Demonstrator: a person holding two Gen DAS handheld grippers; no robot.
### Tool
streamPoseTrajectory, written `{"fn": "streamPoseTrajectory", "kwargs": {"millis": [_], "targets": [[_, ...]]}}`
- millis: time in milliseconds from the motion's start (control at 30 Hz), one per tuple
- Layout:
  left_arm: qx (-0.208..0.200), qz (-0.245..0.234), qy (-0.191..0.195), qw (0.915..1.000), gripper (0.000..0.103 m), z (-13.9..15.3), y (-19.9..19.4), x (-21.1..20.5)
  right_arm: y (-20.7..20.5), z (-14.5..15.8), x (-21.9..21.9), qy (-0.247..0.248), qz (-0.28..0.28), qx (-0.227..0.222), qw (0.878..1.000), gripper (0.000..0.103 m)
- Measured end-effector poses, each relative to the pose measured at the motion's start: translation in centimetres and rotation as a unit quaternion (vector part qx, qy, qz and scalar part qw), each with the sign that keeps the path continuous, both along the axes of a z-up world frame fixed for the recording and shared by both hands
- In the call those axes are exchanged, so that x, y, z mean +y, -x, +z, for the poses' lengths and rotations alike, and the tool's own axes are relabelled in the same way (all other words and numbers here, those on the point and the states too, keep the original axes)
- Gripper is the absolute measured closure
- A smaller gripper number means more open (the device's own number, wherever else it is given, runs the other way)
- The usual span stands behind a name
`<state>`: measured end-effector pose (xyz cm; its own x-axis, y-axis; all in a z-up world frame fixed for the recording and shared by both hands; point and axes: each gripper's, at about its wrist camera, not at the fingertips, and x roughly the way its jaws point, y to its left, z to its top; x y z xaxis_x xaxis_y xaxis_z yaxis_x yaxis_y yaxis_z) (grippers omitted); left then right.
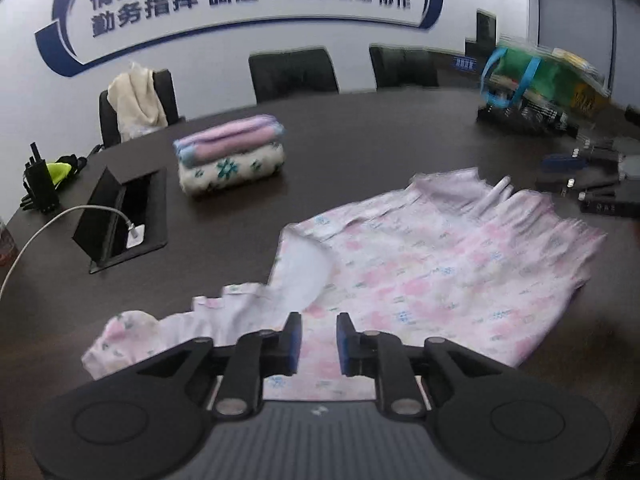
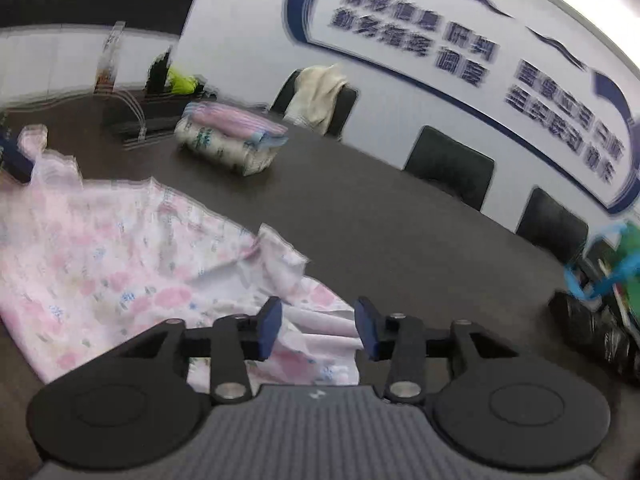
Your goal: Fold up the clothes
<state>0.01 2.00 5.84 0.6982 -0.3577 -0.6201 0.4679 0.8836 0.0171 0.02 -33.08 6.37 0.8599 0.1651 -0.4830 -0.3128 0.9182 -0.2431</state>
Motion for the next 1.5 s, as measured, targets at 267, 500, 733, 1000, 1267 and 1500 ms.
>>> {"fn": "streamPoseTrajectory", "kwargs": {"millis": [267, 500, 733, 1000, 1267, 1500], "targets": [[0.043, -0.029, -0.002, 0.9986, 0.082, -4.3, -0.3, -5.7, 0.2, -4.2, 3.0, -0.041, 0.051, 0.111, 0.992, 0.079], [0.045, -0.008, 0.019, 0.9988, 0.077, -4.2, 0.5, -2.3, 1.3, -2.1, 1.4, -0.026, 0.003, 0.062, 0.998, 0.057], [0.027, -0.005, 0.019, 0.9995, 0.061, -4.0, 3.1, 1.0, 5.6, -3.1, 2.4, 0.054, 0.177, 0.056, 0.981, 0.048], [0.039, 0.010, 0.017, 0.9990, 0.065, -4.7, 2.8, 1.6, 2.2, -4.9, 1.0, -0.015, 0.172, 0.118, 0.978, 0.058], [0.055, 0.005, 0.024, 0.9982, 0.097, -4.7, 2.6, 2.9, 3.0, -4.5, 0.1, -0.052, 0.188, 0.149, 0.969, 0.095], [0.070, -0.027, 0.023, 0.9969, 0.100, -4.6, 5.4, 4.0, 6.5, -3.7, -0.5, -0.047, 0.202, 0.157, 0.966, 0.095]]}}
